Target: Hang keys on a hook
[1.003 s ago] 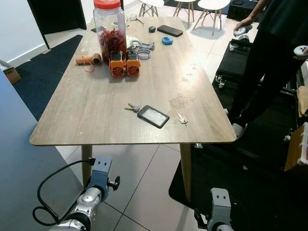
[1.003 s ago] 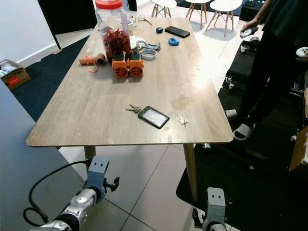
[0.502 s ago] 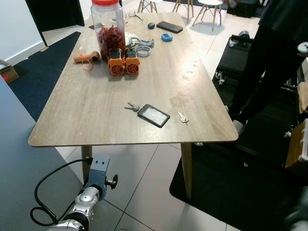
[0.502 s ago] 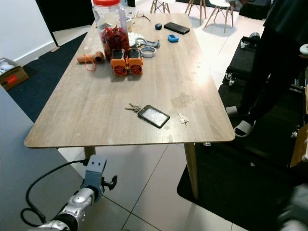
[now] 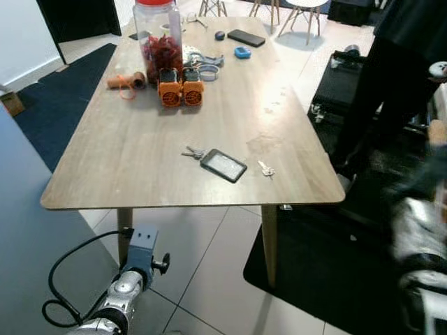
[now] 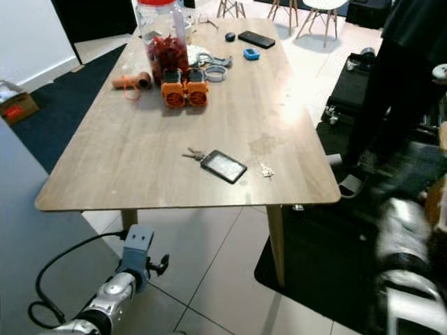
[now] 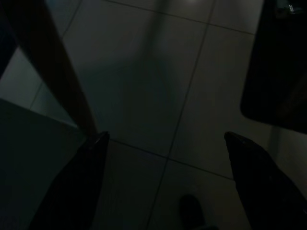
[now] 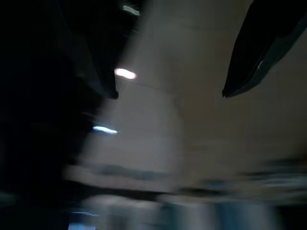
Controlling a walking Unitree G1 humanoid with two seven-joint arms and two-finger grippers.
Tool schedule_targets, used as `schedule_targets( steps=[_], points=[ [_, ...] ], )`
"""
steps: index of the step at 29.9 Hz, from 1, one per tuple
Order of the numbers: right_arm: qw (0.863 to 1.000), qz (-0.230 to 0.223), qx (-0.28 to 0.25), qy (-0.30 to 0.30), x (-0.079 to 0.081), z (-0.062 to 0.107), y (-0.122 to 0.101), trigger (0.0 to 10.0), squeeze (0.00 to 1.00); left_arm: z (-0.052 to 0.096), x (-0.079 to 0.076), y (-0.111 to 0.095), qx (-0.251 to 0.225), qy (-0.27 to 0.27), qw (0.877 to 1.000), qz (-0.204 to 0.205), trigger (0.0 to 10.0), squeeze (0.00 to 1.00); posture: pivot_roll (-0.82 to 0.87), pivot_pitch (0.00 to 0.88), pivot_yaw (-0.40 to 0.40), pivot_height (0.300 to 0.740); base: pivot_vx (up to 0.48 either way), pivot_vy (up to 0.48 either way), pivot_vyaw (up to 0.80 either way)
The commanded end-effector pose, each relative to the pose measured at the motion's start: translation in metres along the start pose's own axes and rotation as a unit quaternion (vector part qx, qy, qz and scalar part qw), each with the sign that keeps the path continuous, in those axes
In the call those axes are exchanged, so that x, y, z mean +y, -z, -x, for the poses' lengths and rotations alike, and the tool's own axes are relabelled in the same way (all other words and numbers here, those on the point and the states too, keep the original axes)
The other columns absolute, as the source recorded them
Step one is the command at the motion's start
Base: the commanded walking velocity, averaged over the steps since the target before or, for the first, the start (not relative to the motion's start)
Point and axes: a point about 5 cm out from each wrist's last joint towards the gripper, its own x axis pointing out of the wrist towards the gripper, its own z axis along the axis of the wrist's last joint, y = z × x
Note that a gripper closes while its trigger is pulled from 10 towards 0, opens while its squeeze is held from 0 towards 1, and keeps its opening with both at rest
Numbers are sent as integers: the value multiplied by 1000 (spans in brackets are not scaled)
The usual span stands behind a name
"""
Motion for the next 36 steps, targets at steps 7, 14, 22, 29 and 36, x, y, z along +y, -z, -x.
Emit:
schedule_targets(
  steps=[7,14,22,29,36],
  points=[
    [985,0,-1,-174,80,-8,8,10000,0,3,6,7,8,-9,1000,4,10000,0,57,32,-10,740,0,0,0],
    [977,17,31,-212,98,2,26,10000,0,5,8,10,11,-9,1000,4,10000,0,55,36,-6,740,0,0,0],
    [984,-10,99,-149,93,10,53,10000,0,5,7,10,13,-4,1000,3,10000,0,52,53,3,740,0,0,0],
    [986,-44,129,-99,89,8,60,10000,0,4,5,8,8,2,1000,5,10000,0,50,66,7,740,0,0,0],
    [988,-64,130,-57,86,-1,56,10000,0,3,4,6,5,4,1000,9,10000,0,52,85,7,740,0,0,0]
  ],
)
